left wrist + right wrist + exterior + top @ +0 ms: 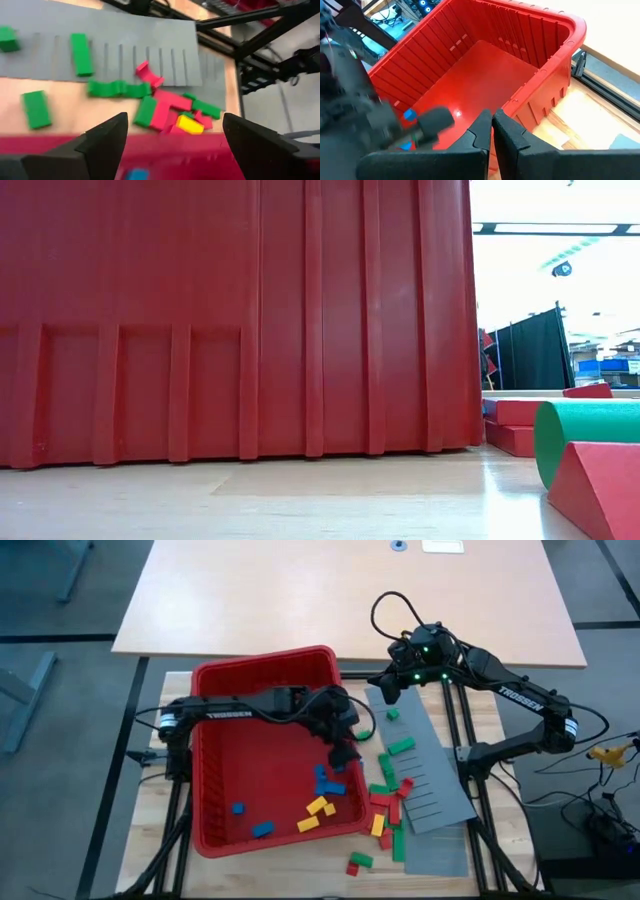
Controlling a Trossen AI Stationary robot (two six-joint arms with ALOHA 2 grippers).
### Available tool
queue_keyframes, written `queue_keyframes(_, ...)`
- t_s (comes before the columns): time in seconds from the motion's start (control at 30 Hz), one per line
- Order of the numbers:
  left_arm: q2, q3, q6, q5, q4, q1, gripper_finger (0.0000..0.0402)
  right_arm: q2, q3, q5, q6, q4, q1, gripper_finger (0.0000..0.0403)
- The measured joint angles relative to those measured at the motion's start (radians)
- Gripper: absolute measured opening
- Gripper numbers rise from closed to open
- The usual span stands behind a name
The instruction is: Sort blocks
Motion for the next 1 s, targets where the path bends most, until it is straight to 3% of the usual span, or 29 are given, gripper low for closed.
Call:
queue_keyframes(0.33, -0.127, -0.035, 0.097, -0.231, -0.199, 0.013, 0.0311, 0.000, 0.000, 0.000, -0.011, -0.013, 0.000, 0.0000)
queue_keyframes(0.73, -0.194, -0.365, 0.063, -0.237, -0.110, 0.014, 0.0311, 0.000, 0.000, 0.000, -0.037, -0.041, 0.000, 0.0000)
queue_keyframes(1.0, -0.215, -0.604, 0.049, -0.150, 0.152, 0.014, 0.0311, 0.000, 0.000, 0.000, -0.058, -0.080, 0.000, 0.0000)
